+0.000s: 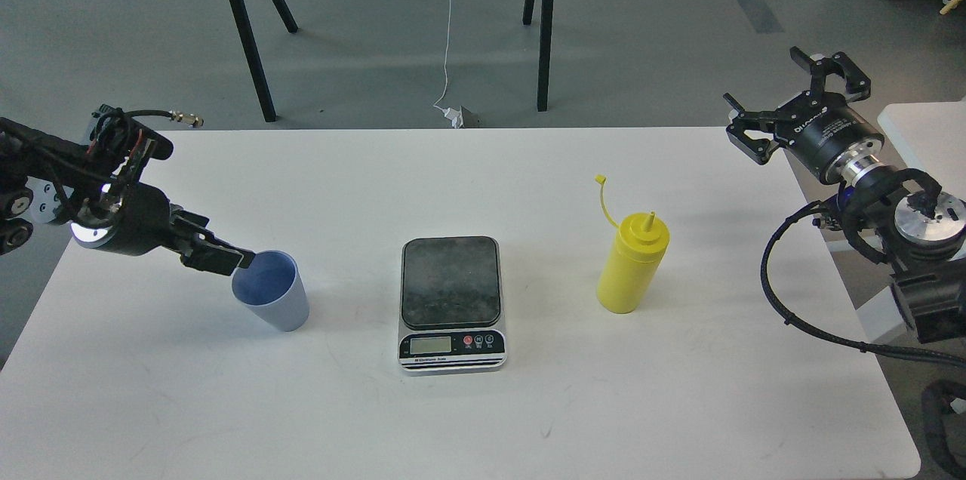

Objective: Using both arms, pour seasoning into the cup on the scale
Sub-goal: 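Close the left gripper on the rim of the blue cup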

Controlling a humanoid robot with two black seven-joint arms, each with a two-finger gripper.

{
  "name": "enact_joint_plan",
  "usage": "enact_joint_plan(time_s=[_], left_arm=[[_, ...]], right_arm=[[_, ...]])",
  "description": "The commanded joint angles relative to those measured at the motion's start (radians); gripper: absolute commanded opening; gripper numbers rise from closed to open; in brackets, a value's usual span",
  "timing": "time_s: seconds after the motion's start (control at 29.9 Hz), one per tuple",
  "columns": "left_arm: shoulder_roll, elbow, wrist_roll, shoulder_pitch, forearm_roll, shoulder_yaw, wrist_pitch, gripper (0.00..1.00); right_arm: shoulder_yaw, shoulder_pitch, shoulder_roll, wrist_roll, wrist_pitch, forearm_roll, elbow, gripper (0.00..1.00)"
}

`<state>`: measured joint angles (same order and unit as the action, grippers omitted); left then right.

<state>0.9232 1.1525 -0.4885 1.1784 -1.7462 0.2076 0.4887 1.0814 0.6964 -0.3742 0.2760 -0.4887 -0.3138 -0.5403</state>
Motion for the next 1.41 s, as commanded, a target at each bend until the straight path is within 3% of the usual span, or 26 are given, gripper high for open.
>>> enact_joint_plan(time_s=[0.0, 0.54, 0.8, 0.9, 1.17, 1.37], left_arm=[[-0.03, -0.03, 0.0, -0.009, 0.033, 0.001, 0.0, 0.99], [-0.08, -0.117, 0.0, -0.06, 0.036, 0.001, 0.0, 0.96], [-0.081, -0.116, 0.0, -0.08, 0.031, 0.001, 0.0, 0.79], [-0.084, -0.116, 0.0, -0.08, 0.036, -0.001, 0.0, 0.78], [-0.092, -0.112, 0.0, -0.082, 0.037, -0.001, 0.0, 0.62], [-0.095, -0.106, 0.0, -0.097, 0.037, -0.002, 0.0, 0.44]], right_arm=[[0.0, -0.006, 0.0, 0.0, 0.0, -0.001, 0.002, 1.0], [0.002, -0.021, 0.0, 0.0, 0.0, 0.001, 0.005, 0.99], [0.002, -0.023, -0.002, 0.0, 0.0, -0.001, 0.005, 1.0], [0.002, -0.023, -0.002, 0.0, 0.0, -0.001, 0.006, 0.99], [0.002, -0.025, -0.002, 0.0, 0.0, 0.001, 0.019, 1.0], [0.002, -0.029, -0.002, 0.0, 0.0, -0.001, 0.02, 1.0]])
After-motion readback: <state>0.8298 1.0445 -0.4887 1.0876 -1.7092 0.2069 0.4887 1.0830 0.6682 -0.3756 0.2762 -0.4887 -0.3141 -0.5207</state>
